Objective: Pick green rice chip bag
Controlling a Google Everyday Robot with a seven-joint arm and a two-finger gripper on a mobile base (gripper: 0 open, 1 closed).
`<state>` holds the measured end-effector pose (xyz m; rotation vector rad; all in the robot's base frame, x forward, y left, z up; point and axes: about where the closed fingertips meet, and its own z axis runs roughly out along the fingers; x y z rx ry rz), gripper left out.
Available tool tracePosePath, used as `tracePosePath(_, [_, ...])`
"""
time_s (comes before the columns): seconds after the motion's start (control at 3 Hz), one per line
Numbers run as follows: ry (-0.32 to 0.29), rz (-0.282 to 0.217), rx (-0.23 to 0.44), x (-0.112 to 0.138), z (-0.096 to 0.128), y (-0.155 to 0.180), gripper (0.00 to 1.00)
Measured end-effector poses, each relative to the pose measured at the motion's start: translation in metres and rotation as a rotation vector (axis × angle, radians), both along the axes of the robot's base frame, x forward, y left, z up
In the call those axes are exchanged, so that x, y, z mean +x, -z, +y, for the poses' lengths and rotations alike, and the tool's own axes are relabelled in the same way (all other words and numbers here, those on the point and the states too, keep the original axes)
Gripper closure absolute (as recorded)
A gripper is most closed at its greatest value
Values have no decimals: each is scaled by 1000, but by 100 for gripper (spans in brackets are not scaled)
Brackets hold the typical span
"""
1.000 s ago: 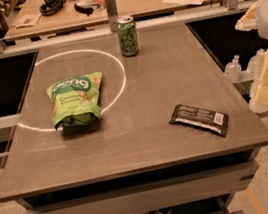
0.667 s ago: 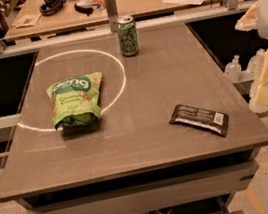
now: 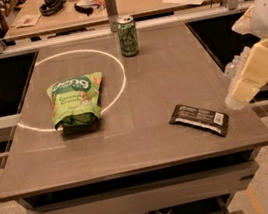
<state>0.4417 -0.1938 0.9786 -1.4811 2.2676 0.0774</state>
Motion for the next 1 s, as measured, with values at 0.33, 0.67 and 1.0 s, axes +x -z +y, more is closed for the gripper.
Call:
tracePosePath(0.33, [34, -17, 101, 3, 22, -1, 0])
tracePosePath(0.67, [19, -53, 180, 11, 46, -1, 0])
tracePosePath(1.0, [-17, -95, 253, 20, 68, 2, 0])
